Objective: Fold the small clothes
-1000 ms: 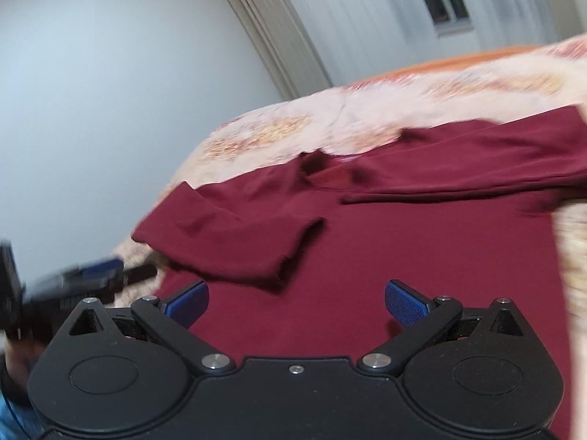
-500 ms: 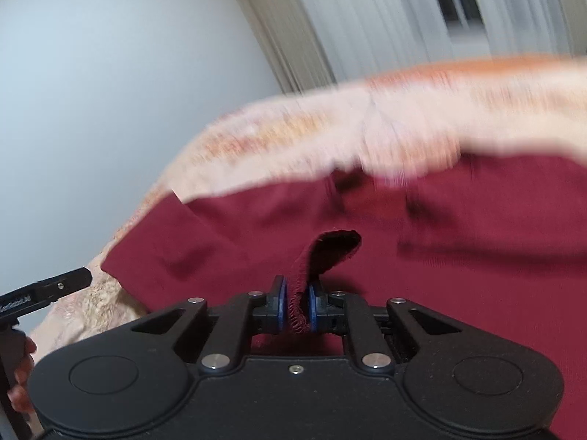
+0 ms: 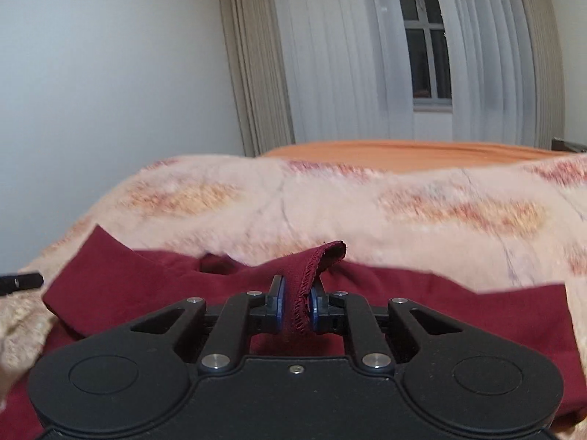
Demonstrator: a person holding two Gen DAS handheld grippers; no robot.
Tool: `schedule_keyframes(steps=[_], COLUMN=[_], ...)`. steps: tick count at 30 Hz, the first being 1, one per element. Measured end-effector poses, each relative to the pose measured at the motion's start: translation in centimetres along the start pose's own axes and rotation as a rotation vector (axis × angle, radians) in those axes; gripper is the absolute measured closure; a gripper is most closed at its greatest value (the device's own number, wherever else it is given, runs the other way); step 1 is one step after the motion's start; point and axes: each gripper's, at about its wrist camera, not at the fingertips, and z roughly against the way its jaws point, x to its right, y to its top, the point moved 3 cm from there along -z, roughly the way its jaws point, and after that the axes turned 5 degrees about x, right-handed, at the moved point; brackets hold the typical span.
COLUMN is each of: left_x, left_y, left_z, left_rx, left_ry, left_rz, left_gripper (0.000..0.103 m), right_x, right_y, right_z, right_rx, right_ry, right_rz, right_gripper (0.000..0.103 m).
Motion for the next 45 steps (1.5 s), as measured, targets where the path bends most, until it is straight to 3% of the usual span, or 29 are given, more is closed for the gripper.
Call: schedule_keyframes(steps=[6, 8, 10, 13, 14, 15, 17, 22, 23, 26, 28, 31, 32, 35, 37, 38, 39, 45], left_x=[0.9, 0.7, 0.5, 0.0, -0.2, -0.3, -0.8, -1.8, -1.8, -1.4, -0.7, 0.5, 0.8, 0.8, 0.3, 0.1, 0.0, -1.4], left_y=[0.4, 0.5, 0.5, 0.4, 0.4, 0.3, 0.0, -0.7, -0.5, 0.6, 1.3, 1.6, 1.4, 0.4, 0.0, -0.1, 0.0, -0.3], left_z=[-4.8, -6.0, -6.9, -8.5, -8.9, -9.3, -9.6, -10.0, -9.7, -8.8, -8.3, -9.2, -9.8, -12.0, -12.7, -12.7, -12.8, -13.0], left_rx=[-0.028, -0.057, -0.074, -0.129, -0.138, -0.15, -0.153, -0.156, -0.145, -0.095, -0.04, -0.054, -0.077, -0.157, -0.151, -0.14, -0.132, -0.111], left_ry=[0.042, 0.018, -0.031, -0.06, -0.063, -0.053, -0.034, -0.016, -0.022, -0.054, -0.058, -0.045, -0.028, 0.043, 0.046, 0.05, 0.059, 0.067], left_rz=[-0.076, -0.065, -0.027, 0.038, 0.056, 0.063, 0.097, 0.169, 0.185, 0.18, 0.15, 0.081, 0.06, 0.013, 0.027, 0.035, 0.039, 0.127], left_gripper=[0.0, 0.003, 0.017, 0.045, 0.07, 0.087, 0.088, 0.085, 0.08, 0.022, 0.017, 0.017, 0.021, 0.054, 0.067, 0.081, 0.089, 0.094], right_x=[0.8, 0.7, 0.8, 0.9, 0.9, 0.9, 0.6, 0.0, -0.1, -0.3, -0.4, -0.5, -0.4, -0.3, -0.3, -0.2, -0.1, 0.4], right_y=[-3.1, -3.3, -3.5, -3.7, -3.8, -4.0, -4.2, -4.5, -4.3, -3.3, -3.0, -3.1, -3.3, -3.6, -3.7, -3.7, -3.7, -4.4], right_z=[-1.8, -2.0, -2.1, -2.1, -2.1, -2.1, -2.1, -2.0, -1.6, -0.8, -0.9, -1.7, -1.9, -2.1, -2.1, -2.0, -2.0, -2.9], right_rx=[-0.042, -0.039, -0.041, -0.048, -0.048, -0.048, -0.049, -0.029, -0.003, 0.073, 0.088, 0.072, 0.065, 0.056, 0.057, 0.06, 0.063, 0.031], right_ry=[-0.028, -0.026, -0.028, -0.032, -0.032, -0.031, -0.039, -0.104, -0.11, -0.143, -0.17, -0.212, -0.22, -0.249, -0.268, -0.274, -0.276, -0.335], right_rz=[-0.041, -0.052, -0.058, -0.068, -0.067, -0.065, -0.048, 0.028, 0.047, 0.113, 0.152, 0.196, 0.204, 0.213, 0.219, 0.219, 0.217, 0.245], right_gripper=[0.079, 0.073, 0.071, 0.066, 0.059, 0.054, 0.036, 0.016, 0.008, 0.002, 0.001, 0.001, 0.001, 0.001, 0.001, 0.001, 0.001, 0.001])
